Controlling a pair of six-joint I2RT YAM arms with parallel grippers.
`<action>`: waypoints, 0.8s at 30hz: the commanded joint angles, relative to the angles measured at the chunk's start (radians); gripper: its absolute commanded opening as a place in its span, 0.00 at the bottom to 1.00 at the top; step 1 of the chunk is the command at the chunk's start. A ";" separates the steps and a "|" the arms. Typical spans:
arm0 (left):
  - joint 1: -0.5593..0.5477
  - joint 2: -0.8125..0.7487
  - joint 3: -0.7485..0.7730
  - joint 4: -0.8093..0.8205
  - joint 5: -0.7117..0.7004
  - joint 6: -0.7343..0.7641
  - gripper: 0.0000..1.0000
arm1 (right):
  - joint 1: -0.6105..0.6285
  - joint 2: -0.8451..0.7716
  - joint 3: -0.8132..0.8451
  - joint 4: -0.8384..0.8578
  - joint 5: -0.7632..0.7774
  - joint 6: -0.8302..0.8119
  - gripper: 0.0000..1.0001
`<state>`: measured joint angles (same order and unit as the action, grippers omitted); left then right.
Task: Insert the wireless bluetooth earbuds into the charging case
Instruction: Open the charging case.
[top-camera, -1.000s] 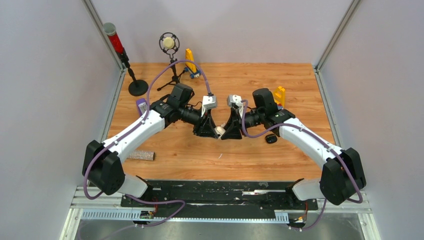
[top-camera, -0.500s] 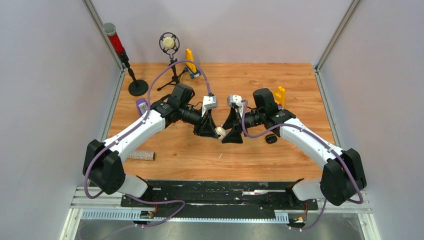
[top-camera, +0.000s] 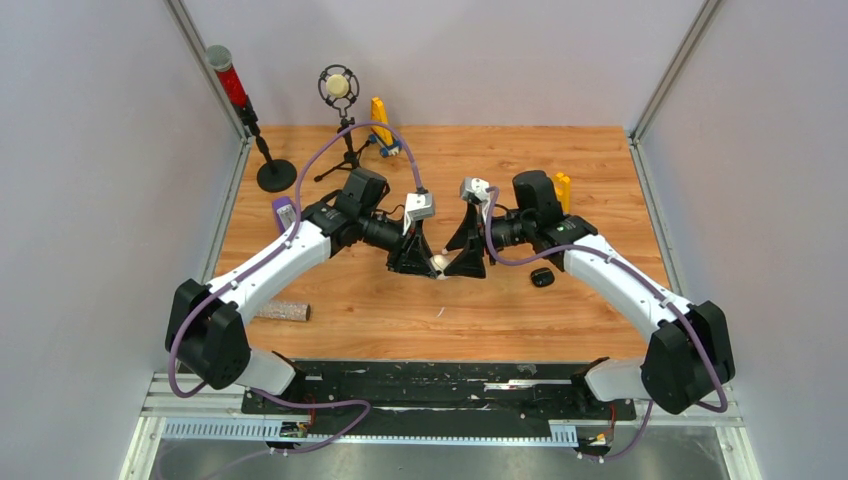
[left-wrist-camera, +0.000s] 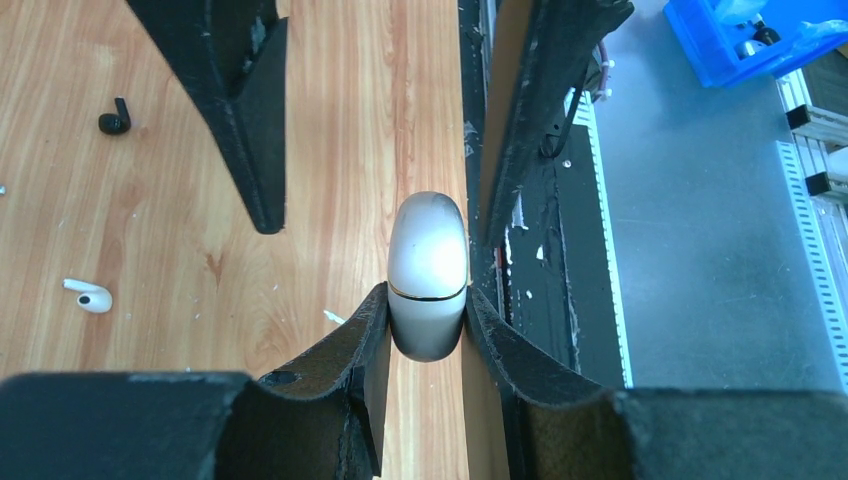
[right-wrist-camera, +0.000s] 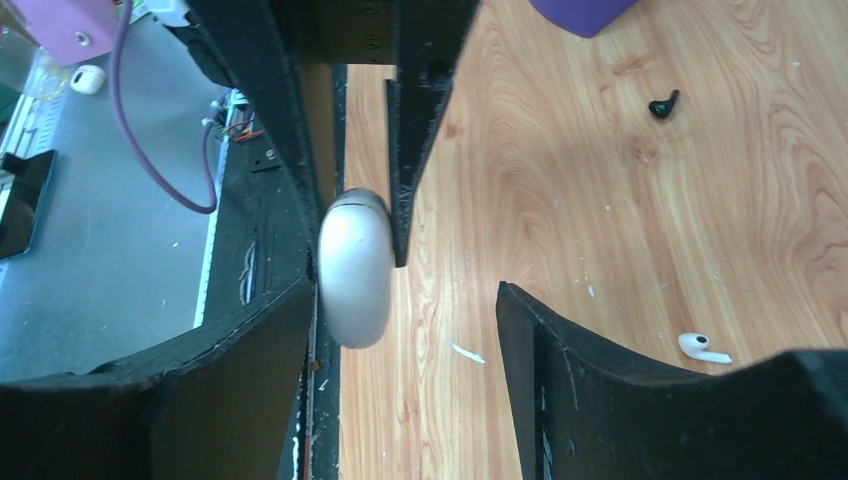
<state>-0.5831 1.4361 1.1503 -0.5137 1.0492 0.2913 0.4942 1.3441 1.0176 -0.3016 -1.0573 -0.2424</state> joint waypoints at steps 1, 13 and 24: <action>-0.005 -0.046 -0.007 0.034 0.047 0.019 0.25 | -0.003 0.015 0.031 0.069 0.081 0.038 0.69; -0.005 -0.069 -0.026 0.028 0.061 0.041 0.24 | -0.023 -0.016 0.016 0.094 0.181 0.018 0.69; -0.005 -0.077 -0.026 0.023 0.065 0.047 0.23 | -0.051 -0.063 0.010 0.096 0.187 0.009 0.70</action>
<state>-0.5774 1.4097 1.1210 -0.4900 1.0416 0.3168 0.4572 1.3148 1.0176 -0.2653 -0.9195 -0.2142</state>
